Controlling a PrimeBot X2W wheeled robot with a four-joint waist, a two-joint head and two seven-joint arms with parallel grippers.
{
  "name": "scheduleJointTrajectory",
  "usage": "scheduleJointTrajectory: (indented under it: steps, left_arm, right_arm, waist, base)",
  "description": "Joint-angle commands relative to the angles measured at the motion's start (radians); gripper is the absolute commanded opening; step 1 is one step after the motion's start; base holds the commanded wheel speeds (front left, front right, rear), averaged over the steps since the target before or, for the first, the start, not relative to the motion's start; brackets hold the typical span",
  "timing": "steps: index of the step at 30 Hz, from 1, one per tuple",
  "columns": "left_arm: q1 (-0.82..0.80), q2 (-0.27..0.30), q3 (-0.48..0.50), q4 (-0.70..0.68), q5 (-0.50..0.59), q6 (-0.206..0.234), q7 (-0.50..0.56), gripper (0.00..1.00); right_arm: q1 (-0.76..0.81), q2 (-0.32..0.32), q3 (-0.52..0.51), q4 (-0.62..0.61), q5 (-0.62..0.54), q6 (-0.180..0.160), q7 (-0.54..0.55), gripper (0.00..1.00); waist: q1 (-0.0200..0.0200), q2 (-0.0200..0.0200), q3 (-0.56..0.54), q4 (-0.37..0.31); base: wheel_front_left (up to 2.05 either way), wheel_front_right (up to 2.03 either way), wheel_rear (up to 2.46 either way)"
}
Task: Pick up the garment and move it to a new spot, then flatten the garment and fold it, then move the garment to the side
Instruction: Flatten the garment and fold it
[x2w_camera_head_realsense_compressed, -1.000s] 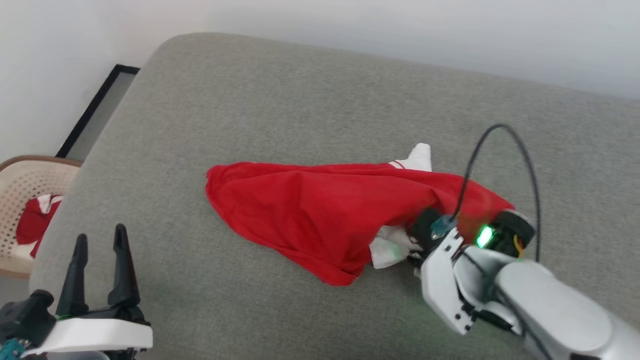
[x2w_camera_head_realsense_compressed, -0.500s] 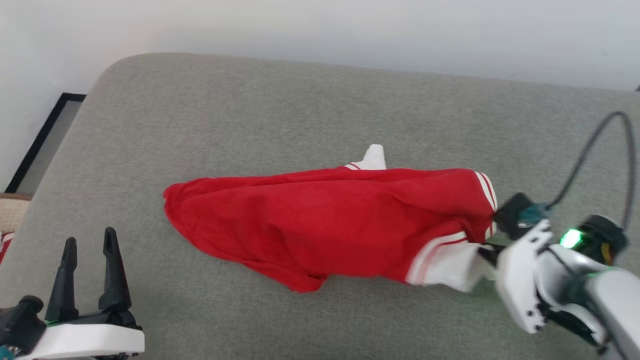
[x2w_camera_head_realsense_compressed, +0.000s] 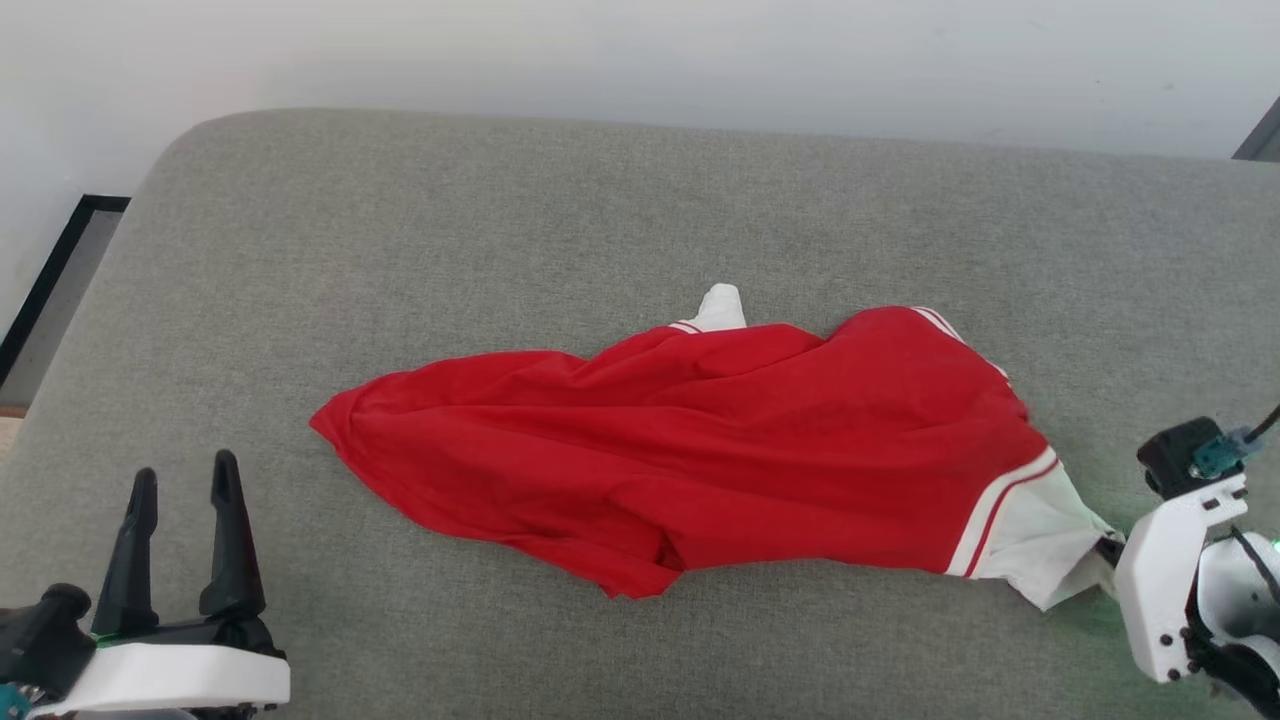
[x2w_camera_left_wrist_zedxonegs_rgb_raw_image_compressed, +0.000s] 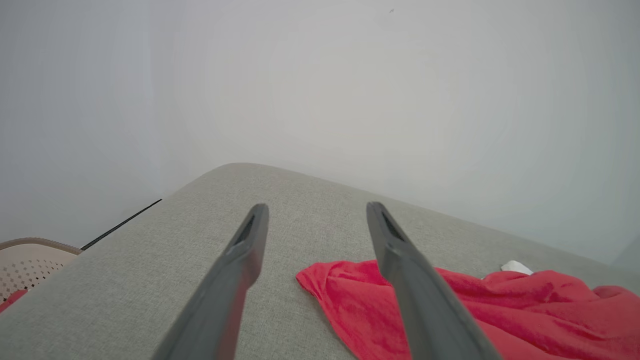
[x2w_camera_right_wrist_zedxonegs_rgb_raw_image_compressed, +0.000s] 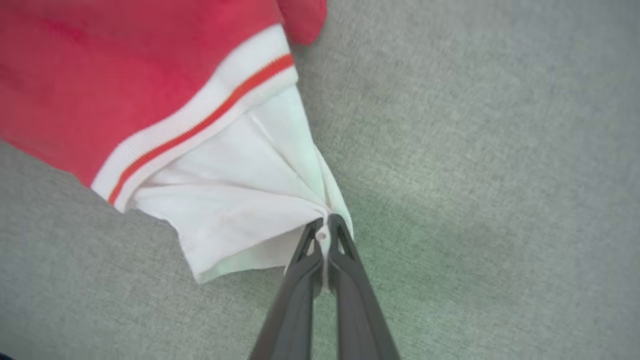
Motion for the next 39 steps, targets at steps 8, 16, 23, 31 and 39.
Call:
scheduleJointTrajectory:
  steps: [8, 16, 23, 31, 39]
  left_arm:
    - [-0.039, 0.069, -0.065, 0.021, -0.031, -0.002, -0.005, 1.00]
    - [-0.107, 0.209, -0.190, 0.004, -0.110, -0.002, 0.063, 1.00]
    - [-0.202, 0.328, -0.301, -0.025, -0.211, -0.002, 0.202, 1.00]
    - [-0.350, 0.419, -0.446, -0.014, -0.330, -0.002, 0.445, 1.00]
    - [-0.491, 0.453, -0.583, 0.088, -0.414, -0.002, 0.659, 1.00]
  right_arm:
    - [-0.049, 0.081, -0.023, 0.139, 0.000, 0.000, -0.074, 1.00]
    - [-0.027, 0.126, -0.116, 0.073, -0.013, 0.000, -0.109, 1.00]
    - [0.016, 0.207, -0.194, -0.069, -0.067, 0.000, -0.191, 1.00]
    - [0.022, 0.345, -0.253, -0.176, -0.155, 0.000, -0.357, 1.00]
    - [-0.020, 0.450, -0.288, -0.173, -0.236, 0.000, -0.544, 1.00]
  waist:
    - [0.0000, 0.0000, -0.002, -0.013]
    - [0.0000, 0.0000, -0.021, -0.057]
    - [0.0000, 0.0000, -0.030, -0.120]
    - [0.0000, 0.0000, -0.019, -0.193]
    - [0.0000, 0.0000, 0.012, -0.251]
  base:
    - [0.00, 0.00, 0.00]
    - [0.00, 0.00, 0.00]
    - [0.00, 0.00, 0.00]
    - [0.00, 0.00, 0.00]
    - [0.00, 0.00, 0.00]
